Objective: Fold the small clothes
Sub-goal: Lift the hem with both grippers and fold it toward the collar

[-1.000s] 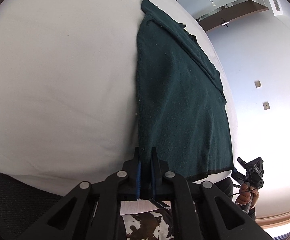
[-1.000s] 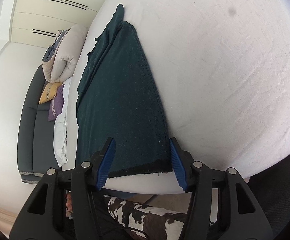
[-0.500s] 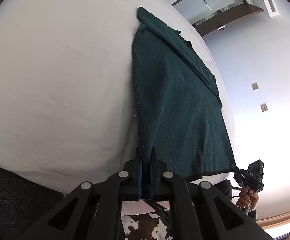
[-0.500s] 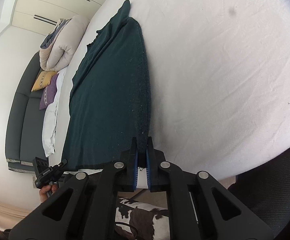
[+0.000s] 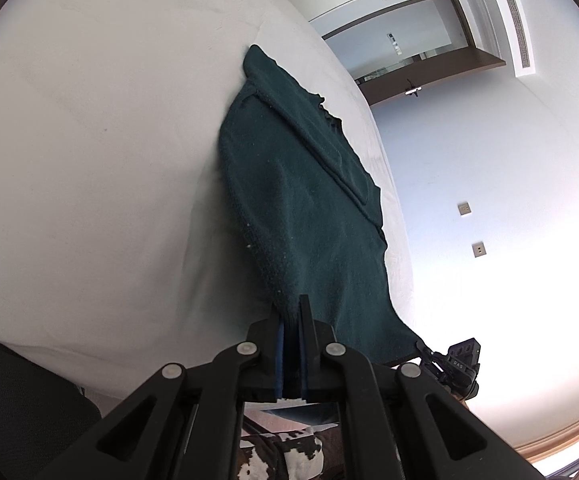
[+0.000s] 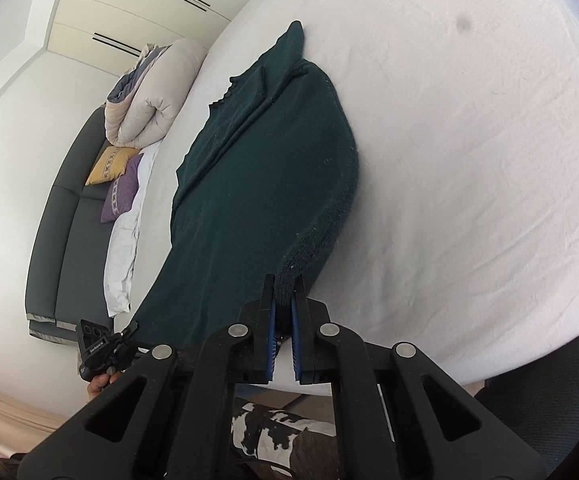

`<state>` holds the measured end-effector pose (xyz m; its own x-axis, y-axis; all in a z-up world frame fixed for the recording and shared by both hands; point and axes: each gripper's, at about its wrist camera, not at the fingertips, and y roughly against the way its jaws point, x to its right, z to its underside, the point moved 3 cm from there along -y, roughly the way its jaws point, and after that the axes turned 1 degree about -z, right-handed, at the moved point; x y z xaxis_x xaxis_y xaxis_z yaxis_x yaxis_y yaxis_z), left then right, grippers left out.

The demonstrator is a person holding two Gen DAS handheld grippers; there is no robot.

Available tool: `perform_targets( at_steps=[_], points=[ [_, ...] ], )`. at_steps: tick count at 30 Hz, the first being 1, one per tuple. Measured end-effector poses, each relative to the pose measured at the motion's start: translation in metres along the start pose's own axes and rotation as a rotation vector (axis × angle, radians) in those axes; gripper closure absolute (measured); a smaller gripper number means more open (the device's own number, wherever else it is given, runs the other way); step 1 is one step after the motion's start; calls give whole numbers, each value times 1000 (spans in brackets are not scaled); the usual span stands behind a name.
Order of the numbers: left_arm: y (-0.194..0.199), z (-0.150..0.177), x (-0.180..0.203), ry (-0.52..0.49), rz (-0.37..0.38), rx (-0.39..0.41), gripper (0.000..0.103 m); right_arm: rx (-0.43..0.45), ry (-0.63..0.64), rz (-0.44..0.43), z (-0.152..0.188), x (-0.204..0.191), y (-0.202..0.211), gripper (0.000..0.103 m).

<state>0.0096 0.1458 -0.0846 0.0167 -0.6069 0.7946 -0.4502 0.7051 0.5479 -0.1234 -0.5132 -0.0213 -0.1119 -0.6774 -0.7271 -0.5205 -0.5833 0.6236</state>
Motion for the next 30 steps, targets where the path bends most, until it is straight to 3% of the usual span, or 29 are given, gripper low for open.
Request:
perform_targets(
  at_steps=[6, 14, 21, 30],
  points=[
    [8, -33, 12, 18, 61, 57, 98, 46, -4, -33, -44, -18, -1, 98],
    [-5, -95, 35, 41, 129, 137, 98, 128, -30, -28, -130, -37, -28, 98],
    [-46, -173, 44, 70, 133, 175, 98, 194, -37, 2, -218, -50, -69, 98],
    [-111, -267, 38, 88, 78, 179, 98, 216, -21, 98, -323, -54, -135, 98]
  ],
)
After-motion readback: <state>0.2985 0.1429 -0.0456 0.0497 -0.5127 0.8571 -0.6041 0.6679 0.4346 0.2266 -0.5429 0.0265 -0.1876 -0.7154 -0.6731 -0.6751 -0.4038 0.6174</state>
